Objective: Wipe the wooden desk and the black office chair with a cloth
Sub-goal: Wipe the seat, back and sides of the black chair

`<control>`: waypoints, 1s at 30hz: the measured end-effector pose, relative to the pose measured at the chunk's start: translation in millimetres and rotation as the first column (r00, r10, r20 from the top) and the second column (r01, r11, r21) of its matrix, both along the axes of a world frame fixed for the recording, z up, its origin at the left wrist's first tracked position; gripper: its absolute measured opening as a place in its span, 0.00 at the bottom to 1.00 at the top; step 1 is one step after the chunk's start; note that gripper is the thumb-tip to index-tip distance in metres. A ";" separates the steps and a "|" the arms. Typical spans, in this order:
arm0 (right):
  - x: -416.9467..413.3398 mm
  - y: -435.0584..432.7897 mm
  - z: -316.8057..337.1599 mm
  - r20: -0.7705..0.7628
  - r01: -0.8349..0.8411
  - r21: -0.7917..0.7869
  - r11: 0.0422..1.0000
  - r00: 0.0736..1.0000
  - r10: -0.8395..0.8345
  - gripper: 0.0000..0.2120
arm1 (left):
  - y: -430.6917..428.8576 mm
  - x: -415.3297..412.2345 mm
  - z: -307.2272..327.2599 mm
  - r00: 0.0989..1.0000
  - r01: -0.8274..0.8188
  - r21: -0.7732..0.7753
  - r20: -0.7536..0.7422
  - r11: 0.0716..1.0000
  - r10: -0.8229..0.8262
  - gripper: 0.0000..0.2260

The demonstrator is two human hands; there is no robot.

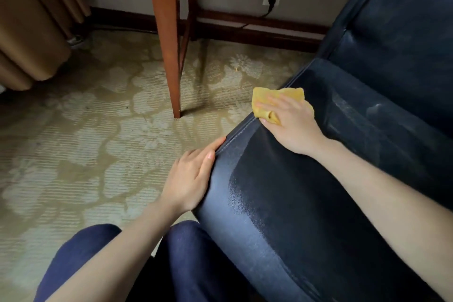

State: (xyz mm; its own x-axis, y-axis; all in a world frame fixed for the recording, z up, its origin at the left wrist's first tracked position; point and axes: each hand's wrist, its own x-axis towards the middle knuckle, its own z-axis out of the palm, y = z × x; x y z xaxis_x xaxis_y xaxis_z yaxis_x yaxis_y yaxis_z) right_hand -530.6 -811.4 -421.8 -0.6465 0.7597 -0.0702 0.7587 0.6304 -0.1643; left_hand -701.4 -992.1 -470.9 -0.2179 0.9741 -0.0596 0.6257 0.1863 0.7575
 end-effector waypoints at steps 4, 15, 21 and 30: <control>-14.8 -8.5 2.6 0.019 0.030 -0.005 1.000 0.999 -0.030 0.18 | -6.1 8.4 -2.0 0.998 -0.061 0.013 0.021 0.998 0.061 0.24; -39.4 -148.8 -17.9 -0.081 0.061 0.157 0.986 0.996 -0.049 0.19 | -26.8 15.9 -11.2 0.914 -0.318 0.057 0.284 0.946 0.290 0.21; -17.9 -217.3 -28.0 -0.056 0.109 0.280 0.954 0.994 -0.097 0.28 | -59.5 15.9 9.9 0.864 -0.150 0.076 0.495 0.986 0.093 0.17; 52.2 -276.8 -39.3 -0.090 0.203 0.349 0.915 0.979 -0.183 0.35 | -71.6 19.5 9.8 0.963 0.164 0.126 -0.236 0.978 -0.131 0.32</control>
State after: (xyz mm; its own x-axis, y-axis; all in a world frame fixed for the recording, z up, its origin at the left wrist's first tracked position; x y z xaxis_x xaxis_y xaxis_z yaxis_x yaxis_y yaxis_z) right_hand -478.3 -1088.2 -461.1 -0.4800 0.8386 0.2577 0.8677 0.4971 -0.0013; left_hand -681.9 -1063.7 -461.1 -0.0627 0.9912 0.1168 0.7955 -0.0211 0.6056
